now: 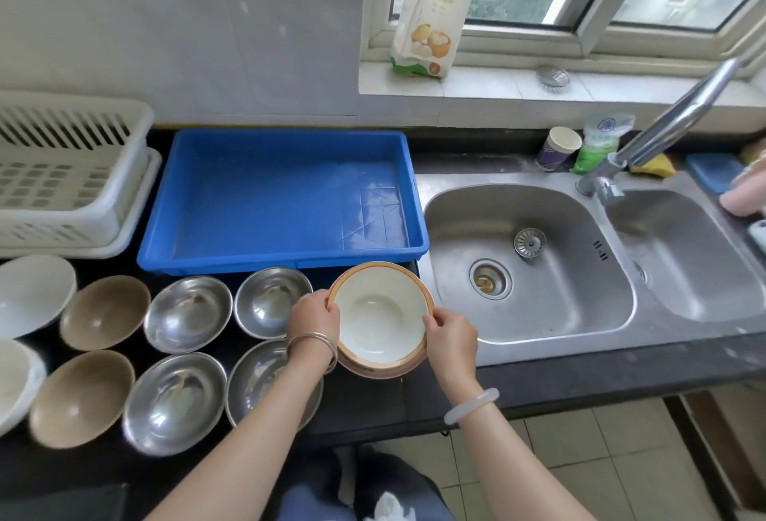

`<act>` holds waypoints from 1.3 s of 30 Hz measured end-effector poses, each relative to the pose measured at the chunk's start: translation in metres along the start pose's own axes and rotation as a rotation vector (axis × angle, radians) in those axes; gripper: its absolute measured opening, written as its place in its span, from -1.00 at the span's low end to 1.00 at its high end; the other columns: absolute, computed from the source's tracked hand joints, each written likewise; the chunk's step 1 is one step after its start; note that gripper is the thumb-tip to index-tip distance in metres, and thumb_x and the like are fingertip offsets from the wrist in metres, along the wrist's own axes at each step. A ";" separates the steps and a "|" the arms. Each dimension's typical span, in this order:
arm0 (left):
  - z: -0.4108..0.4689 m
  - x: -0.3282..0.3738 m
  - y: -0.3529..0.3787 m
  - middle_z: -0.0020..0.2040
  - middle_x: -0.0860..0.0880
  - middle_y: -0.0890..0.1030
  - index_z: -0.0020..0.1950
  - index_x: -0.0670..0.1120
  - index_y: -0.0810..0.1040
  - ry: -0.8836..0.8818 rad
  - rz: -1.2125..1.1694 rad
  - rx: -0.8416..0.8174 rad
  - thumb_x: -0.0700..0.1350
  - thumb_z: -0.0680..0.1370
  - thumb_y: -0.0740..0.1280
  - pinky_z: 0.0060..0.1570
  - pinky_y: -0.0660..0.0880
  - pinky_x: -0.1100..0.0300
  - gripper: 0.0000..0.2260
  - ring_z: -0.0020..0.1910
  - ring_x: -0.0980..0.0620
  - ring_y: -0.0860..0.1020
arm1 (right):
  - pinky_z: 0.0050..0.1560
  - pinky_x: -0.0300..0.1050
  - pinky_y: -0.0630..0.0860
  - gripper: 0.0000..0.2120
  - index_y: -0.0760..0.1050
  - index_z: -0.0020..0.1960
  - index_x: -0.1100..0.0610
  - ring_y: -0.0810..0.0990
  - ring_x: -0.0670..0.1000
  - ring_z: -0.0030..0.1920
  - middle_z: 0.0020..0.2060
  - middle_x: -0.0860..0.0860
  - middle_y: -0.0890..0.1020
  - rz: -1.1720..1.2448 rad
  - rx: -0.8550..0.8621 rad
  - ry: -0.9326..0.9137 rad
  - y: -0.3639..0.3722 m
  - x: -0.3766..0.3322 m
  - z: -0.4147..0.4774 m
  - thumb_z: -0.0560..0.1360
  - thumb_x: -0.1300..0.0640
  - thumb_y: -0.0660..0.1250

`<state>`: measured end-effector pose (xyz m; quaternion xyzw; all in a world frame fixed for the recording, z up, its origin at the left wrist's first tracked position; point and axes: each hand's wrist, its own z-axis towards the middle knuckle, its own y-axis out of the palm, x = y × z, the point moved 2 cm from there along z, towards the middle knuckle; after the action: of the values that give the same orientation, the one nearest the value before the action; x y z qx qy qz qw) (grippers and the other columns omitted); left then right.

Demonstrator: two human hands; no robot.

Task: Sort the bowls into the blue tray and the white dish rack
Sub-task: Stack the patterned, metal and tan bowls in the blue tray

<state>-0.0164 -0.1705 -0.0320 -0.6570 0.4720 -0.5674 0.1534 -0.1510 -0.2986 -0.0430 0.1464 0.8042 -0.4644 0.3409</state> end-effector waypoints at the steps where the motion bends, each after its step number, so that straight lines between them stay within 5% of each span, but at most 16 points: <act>1: 0.000 0.001 -0.001 -0.15 -0.14 0.63 -0.04 -0.17 0.59 0.002 -0.011 -0.007 -0.23 0.53 0.18 -0.15 0.54 0.01 -0.82 -0.15 -0.13 0.55 | -0.36 -0.21 0.46 -0.77 0.60 -0.20 0.17 0.54 0.01 -0.33 -0.35 0.06 0.62 -0.007 0.005 0.007 -0.003 -0.001 -0.001 0.57 0.14 0.26; 9: 0.000 0.039 -0.016 -0.05 -0.03 0.67 0.00 -0.10 0.61 0.119 -0.092 -0.031 -0.17 0.49 0.25 -0.21 0.37 0.25 -0.83 -0.16 0.02 0.52 | -0.07 0.21 0.60 -0.80 0.61 -0.19 0.31 0.64 0.24 -0.14 -0.29 0.22 0.67 0.073 0.082 -0.009 -0.053 -0.012 0.001 0.47 0.22 0.27; 13: -0.010 0.068 -0.001 -0.04 -0.01 0.67 0.04 -0.09 0.62 0.193 -0.132 -0.117 -0.14 0.50 0.28 -0.36 0.32 0.33 -0.82 -0.18 0.08 0.50 | -0.05 0.14 0.60 -0.82 0.60 -0.27 0.20 0.65 0.20 -0.15 -0.32 0.13 0.68 0.050 0.175 0.023 -0.094 -0.001 0.001 0.44 0.18 0.28; 16: -0.020 0.083 0.021 -0.06 -0.04 0.67 0.02 -0.09 0.63 0.218 -0.164 -0.202 -0.15 0.50 0.29 -0.24 0.45 0.25 -0.84 -0.13 0.00 0.58 | -0.04 0.04 0.59 -0.87 0.57 -0.24 0.08 0.65 0.13 -0.14 -0.31 0.02 0.66 0.032 0.206 0.066 -0.117 0.015 0.002 0.45 0.16 0.29; 21: -0.034 0.097 0.064 -0.05 -0.09 0.67 0.04 -0.13 0.61 0.216 -0.098 -0.315 -0.14 0.52 0.27 -0.12 0.51 0.13 -0.82 -0.11 -0.07 0.58 | -0.14 -0.12 0.49 -0.82 0.64 -0.05 0.18 0.58 0.05 -0.16 -0.29 0.00 0.61 -0.027 0.235 0.122 -0.139 0.052 0.003 0.49 0.15 0.29; 30: -0.039 0.106 0.104 -0.08 -0.08 0.66 -0.01 -0.12 0.61 0.175 0.023 -0.352 -0.16 0.52 0.25 -0.21 0.37 0.19 -0.85 -0.21 -0.01 0.49 | -0.10 0.00 0.54 -0.79 0.61 -0.14 0.30 0.63 0.17 -0.09 -0.22 0.14 0.69 -0.009 0.212 0.184 -0.137 0.096 0.015 0.50 0.17 0.30; 39: -0.033 0.100 0.112 -0.05 -0.08 0.65 0.02 -0.13 0.58 0.164 0.084 -0.342 -0.14 0.52 0.29 -0.19 0.41 0.18 -0.86 -0.18 0.01 0.50 | -0.31 -0.24 0.37 -0.87 0.62 -0.08 0.16 0.54 -0.01 -0.22 -0.30 -0.04 0.58 0.015 0.179 0.187 -0.128 0.107 0.026 0.50 0.15 0.31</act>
<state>-0.1053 -0.2960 -0.0441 -0.6047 0.5996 -0.5238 0.0239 -0.2889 -0.3965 -0.0425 0.2251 0.7865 -0.5162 0.2534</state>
